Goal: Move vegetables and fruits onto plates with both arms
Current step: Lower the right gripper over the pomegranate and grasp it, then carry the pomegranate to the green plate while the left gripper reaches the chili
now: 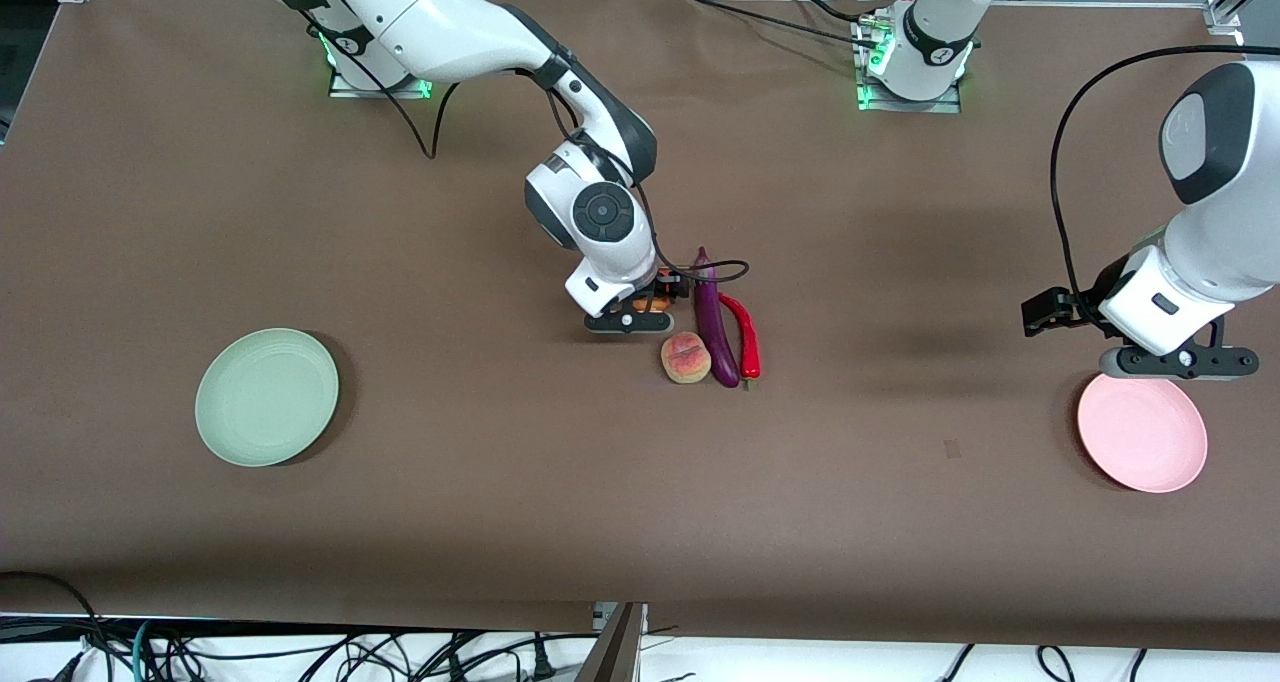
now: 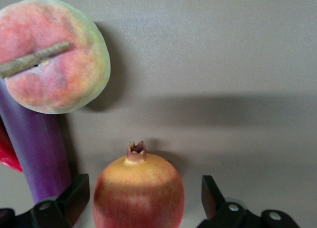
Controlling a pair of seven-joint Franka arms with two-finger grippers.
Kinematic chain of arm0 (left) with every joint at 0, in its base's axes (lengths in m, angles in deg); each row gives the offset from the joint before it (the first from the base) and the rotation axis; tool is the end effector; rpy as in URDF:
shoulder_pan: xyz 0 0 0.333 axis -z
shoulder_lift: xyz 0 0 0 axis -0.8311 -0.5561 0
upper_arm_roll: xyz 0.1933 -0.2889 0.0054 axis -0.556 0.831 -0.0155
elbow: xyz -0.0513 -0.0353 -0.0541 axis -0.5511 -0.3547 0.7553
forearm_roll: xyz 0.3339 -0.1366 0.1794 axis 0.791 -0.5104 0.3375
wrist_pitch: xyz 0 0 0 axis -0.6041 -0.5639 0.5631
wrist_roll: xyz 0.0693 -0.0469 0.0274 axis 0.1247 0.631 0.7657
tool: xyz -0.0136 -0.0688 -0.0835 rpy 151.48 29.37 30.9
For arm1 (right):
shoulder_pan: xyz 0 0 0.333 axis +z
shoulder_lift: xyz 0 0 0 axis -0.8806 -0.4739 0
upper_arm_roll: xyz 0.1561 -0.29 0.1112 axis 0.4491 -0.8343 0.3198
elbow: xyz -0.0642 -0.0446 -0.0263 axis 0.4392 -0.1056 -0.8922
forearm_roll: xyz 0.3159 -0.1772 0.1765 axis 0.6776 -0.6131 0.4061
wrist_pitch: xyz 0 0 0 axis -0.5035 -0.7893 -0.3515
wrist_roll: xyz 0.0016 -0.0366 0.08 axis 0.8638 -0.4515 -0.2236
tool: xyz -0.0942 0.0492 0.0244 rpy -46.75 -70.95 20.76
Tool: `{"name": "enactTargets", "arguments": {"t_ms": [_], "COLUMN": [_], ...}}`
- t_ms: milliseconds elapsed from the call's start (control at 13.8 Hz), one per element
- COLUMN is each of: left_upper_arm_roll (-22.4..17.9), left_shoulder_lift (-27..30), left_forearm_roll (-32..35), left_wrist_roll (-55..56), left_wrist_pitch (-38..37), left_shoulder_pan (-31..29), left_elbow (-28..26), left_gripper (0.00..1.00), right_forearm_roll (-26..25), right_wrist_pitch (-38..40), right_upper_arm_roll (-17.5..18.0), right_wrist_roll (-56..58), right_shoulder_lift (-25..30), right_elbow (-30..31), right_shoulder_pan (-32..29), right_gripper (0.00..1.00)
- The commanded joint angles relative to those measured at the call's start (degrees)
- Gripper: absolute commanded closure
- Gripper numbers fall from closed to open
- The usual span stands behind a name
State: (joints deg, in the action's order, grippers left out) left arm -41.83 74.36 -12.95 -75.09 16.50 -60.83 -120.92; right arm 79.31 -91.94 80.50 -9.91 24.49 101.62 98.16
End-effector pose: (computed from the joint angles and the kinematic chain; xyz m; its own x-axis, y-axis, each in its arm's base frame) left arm 0.6548 -0.0161 0.5084 0.9997 0.0029 -0.0229 0.0022 -0.9995 -0.0309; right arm 0.5417 0.5322 0.2242 0.9982 -0.0230 -0.0560 -0.0294 -0.9929 -0.1156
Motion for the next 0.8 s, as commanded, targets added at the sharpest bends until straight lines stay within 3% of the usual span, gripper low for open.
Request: {"name": "enactTargets", "arguments": {"t_ms": [0, 218, 363, 653, 726], "left_upper_arm_roll": [0.2, 0.2, 0.2, 0.2, 0.2], "left_shoulder_lift": [-0.1, -0.1, -0.1, -0.1, -0.2], "left_forearm_roll": [-1.6, -1.6, -1.6, -1.6, -1.6], "left_wrist_roll": [-1.1, -1.0, -1.1, -1.2, -1.1], "left_wrist_pitch": [-0.6, -1.0, -1.0, -0.9, -0.9], "left_shoulder_pan": [-0.3, 0.0, 0.0, -0.4, -0.3], "left_elbow": [0.4, 0.0, 0.0, 0.0, 0.0], "left_gripper": [0.0, 0.0, 0.0, 0.0, 0.0], "right_forearm_roll": [-1.2, -1.6, -1.6, -1.9, -2.5], "right_wrist_pitch": [-0.6, -1.9, -2.2, -1.9, -1.0], "right_upper_arm_roll": [-0.6, -0.6, -0.6, -0.8, -1.6], "right_wrist_roll": [-0.8, -0.8, -0.8, -0.2, 0.1], "right_shoulder_lift": [-0.6, -1.0, -1.2, -1.2, -0.9], "right_elbow": [-0.4, -0.3, -0.3, -0.3, -0.3], "right_shoulder_pan": [0.7, 0.7, 1.2, 1.3, 1.1], "right_gripper": [0.0, 0.01, 0.13, 0.6, 0.62]}}
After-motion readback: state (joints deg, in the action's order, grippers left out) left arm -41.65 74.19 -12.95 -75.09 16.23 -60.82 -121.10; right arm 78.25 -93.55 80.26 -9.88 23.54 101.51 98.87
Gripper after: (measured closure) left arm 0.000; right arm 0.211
